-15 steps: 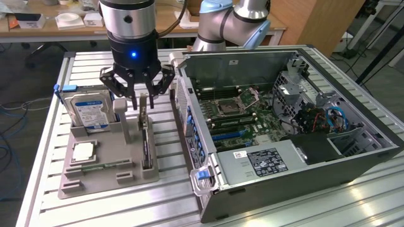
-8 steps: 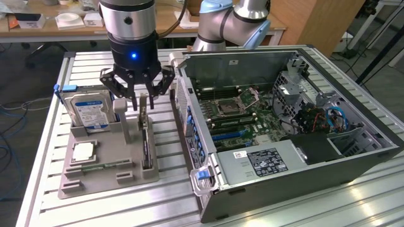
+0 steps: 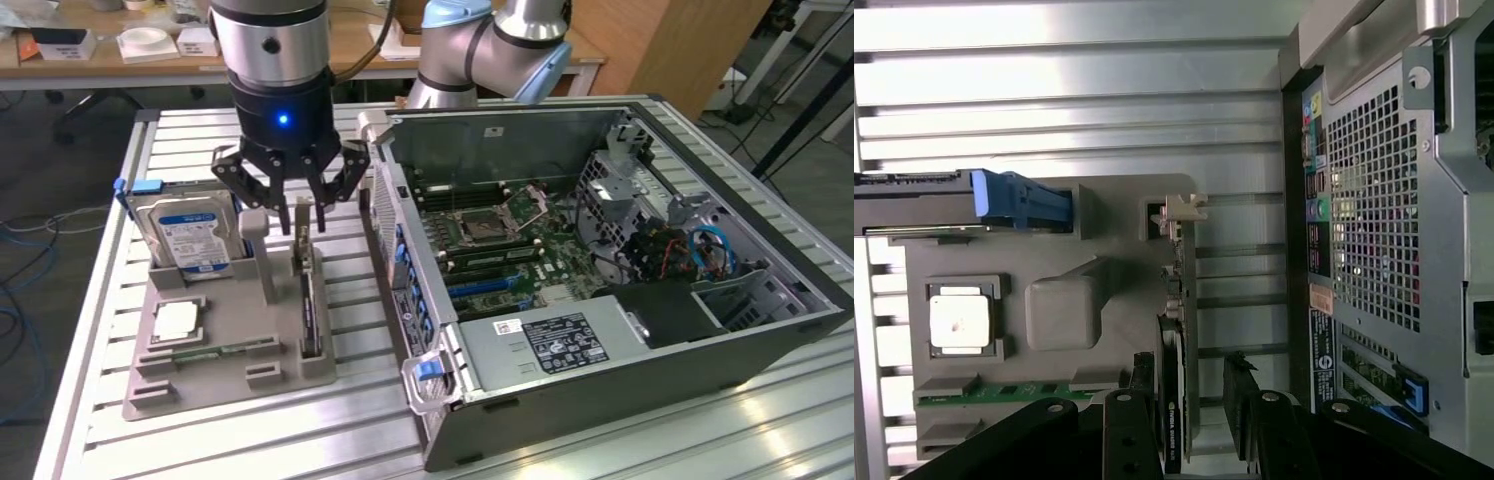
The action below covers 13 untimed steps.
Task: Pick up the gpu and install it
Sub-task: 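Pick up the gpu and move the gpu toward the slot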
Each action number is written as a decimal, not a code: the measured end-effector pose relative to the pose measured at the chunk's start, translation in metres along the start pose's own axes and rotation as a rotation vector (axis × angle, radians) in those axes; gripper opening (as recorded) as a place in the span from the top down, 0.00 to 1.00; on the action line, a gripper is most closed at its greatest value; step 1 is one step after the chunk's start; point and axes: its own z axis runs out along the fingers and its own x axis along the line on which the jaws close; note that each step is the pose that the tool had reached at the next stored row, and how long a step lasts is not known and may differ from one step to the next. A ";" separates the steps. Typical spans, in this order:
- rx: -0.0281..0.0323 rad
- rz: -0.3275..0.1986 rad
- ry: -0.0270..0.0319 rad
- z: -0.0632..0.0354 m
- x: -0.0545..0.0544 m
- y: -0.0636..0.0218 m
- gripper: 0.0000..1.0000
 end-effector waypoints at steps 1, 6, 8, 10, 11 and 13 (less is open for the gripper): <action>0.0001 0.000 0.0000 0.0002 0.000 0.0000 0.59; 0.0004 0.000 -0.0001 0.0014 0.000 0.0000 0.59; 0.0003 0.000 -0.0002 0.0024 0.000 -0.0001 0.59; 0.0004 0.000 0.0000 0.0040 0.000 -0.0001 0.59; 0.0004 0.000 -0.0001 0.0059 0.000 -0.0002 0.59; 0.0004 0.000 -0.0001 0.0095 0.000 -0.0003 0.59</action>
